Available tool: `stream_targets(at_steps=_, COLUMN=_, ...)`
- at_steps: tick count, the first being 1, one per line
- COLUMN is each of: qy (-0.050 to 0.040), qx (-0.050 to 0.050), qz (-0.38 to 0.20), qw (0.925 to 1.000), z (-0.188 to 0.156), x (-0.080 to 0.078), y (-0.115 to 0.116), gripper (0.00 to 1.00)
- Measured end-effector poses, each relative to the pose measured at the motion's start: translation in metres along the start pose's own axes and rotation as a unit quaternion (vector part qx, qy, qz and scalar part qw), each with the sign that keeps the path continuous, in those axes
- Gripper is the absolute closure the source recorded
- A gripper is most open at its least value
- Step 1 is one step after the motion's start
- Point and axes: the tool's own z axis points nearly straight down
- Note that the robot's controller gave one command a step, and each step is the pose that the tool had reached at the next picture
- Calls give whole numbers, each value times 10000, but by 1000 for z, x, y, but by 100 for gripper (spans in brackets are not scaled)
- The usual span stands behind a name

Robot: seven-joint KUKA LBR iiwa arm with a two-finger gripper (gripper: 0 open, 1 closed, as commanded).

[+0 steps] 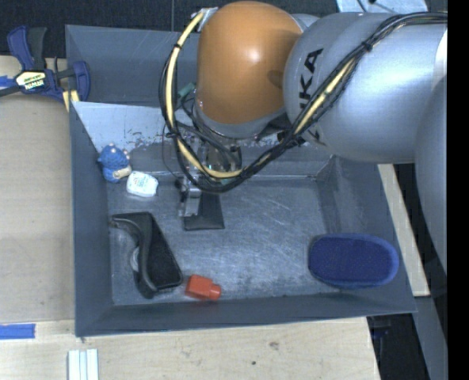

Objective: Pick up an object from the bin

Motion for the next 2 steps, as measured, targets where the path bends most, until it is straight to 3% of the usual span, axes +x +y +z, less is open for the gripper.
stream_targets(at_steps=1, qy=-2, qx=11, qz=-1743, qw=9847, z=135, x=27, y=-107, gripper=0)
stream_targets(at_steps=2, qy=-53, qx=-1, qz=-1715, qw=9852, z=163, x=-25, y=-90, gripper=0)
